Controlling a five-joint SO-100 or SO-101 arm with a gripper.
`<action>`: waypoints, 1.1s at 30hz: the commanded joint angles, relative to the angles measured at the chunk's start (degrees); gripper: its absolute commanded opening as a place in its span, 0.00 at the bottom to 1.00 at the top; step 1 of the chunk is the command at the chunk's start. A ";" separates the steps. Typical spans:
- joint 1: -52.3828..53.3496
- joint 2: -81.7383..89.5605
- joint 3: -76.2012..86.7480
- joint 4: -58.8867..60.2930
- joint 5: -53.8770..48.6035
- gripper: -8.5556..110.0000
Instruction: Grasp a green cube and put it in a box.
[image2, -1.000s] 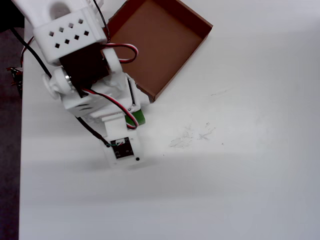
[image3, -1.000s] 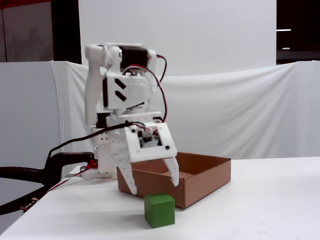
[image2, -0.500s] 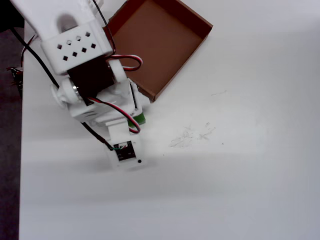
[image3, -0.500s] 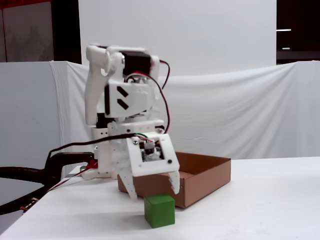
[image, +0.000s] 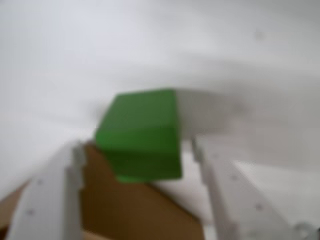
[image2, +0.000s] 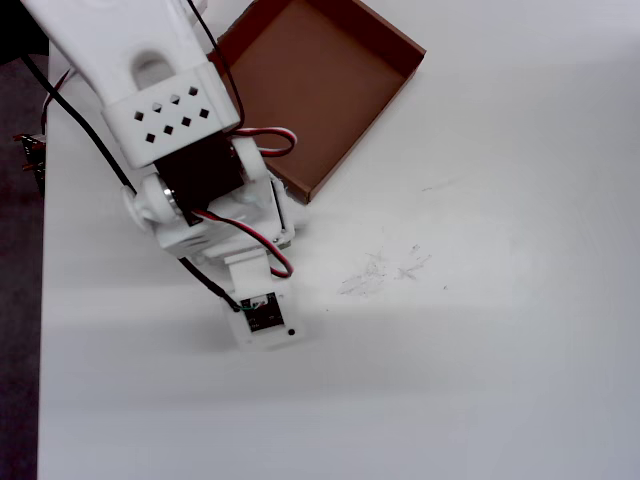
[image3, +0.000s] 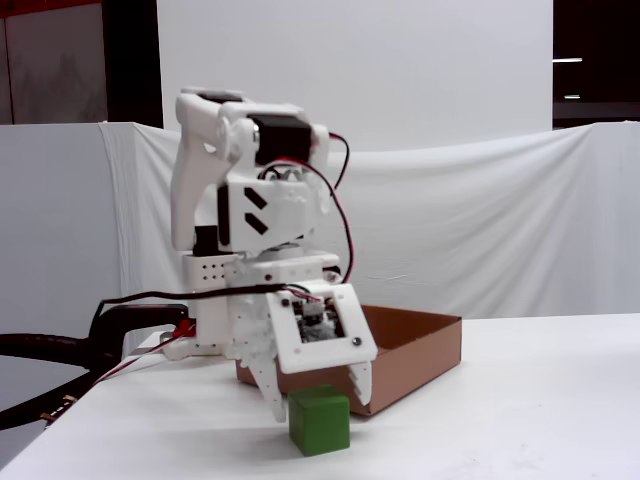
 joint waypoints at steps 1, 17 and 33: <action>-0.79 0.26 -3.78 -0.35 -0.44 0.33; -2.11 -1.05 -3.78 -0.35 -0.26 0.27; -2.29 -1.23 -3.78 -1.05 -0.09 0.23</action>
